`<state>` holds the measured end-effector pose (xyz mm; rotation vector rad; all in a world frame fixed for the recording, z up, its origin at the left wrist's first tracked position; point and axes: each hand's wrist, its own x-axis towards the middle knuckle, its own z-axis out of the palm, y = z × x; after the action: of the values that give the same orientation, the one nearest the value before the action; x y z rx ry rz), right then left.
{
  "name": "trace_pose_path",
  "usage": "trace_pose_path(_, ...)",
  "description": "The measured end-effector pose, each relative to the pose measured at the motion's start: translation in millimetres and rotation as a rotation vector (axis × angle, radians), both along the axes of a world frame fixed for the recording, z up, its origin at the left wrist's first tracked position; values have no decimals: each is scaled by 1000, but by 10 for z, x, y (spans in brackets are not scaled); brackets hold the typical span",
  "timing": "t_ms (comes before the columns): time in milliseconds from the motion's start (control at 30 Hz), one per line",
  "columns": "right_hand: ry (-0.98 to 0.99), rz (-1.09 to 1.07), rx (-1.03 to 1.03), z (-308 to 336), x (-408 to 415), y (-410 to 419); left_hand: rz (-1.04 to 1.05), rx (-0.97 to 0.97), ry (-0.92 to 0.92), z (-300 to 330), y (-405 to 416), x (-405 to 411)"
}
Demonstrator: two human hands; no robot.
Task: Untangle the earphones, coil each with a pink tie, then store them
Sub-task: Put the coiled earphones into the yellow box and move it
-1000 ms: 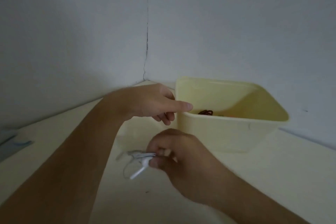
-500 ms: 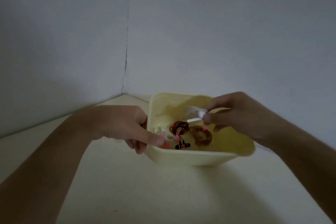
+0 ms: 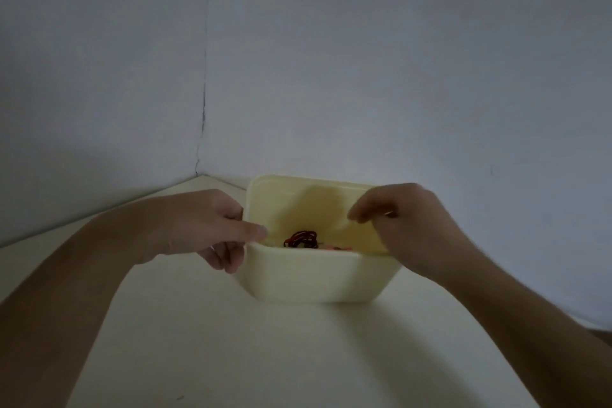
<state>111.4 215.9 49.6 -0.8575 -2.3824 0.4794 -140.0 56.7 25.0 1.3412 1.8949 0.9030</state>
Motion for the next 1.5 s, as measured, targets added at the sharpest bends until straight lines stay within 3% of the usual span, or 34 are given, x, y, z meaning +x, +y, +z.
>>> trace_pose_path(100, 338, -115, 59, -48, 455, -61, 150, 88, -60, -105, 142, -22)
trace_pose_path(167, 340, -276, 88, -184, 788, 61, 216, 136, -89, -173, 214, -5)
trace_pose_path(233, 119, -445, 75, -394, 1111, 262, 268, 199, -88, -244, 253, 6)
trace_pose_path(333, -431, -628, -22, -735, 1654, 472, 352, 329, -119, -333, 325, 119)
trace_pose_path(400, -614, -655, -34, -919, 1910, 517, 428, 429, -155, -402, 325, 199)
trace_pose_path(500, -588, -641, 38, -1019, 2077, 530, 564, 520, -135, -625, 290, 214)
trace_pose_path(600, -655, -638, 122, -1022, 2074, 490, 678, 558, 0, -765, 176, 382)
trace_pose_path(867, -761, -767, 74, -915, 2069, 331, 697, 604, 255, -807, -126, 922)
trace_pose_path(1000, -700, -649, 34, -918, 1852, 1, 630, 671, 321, -802, -179, 1098)
trace_pose_path(1100, -522, -419, -76, -848, 1580, -301, 524, 691, 344, -836, -173, 1212)
trace_pose_path(1200, -122, -132, -330, -821, 1317, -535, 363, 620, 386, -939, -136, 1293)
trace_pose_path(1267, 38, -122, -362, -775, 1235, -540, 263, 542, 401, -1024, -97, 1324)
trace_pose_path(1400, -83, -442, -159, -841, 1290, -259, 188, 265, 524, -1120, -74, 1303)
trace_pose_path(1500, -310, -426, -198, -1103, 1327, -285, 286, 146, 697, -1125, -70, 1335)
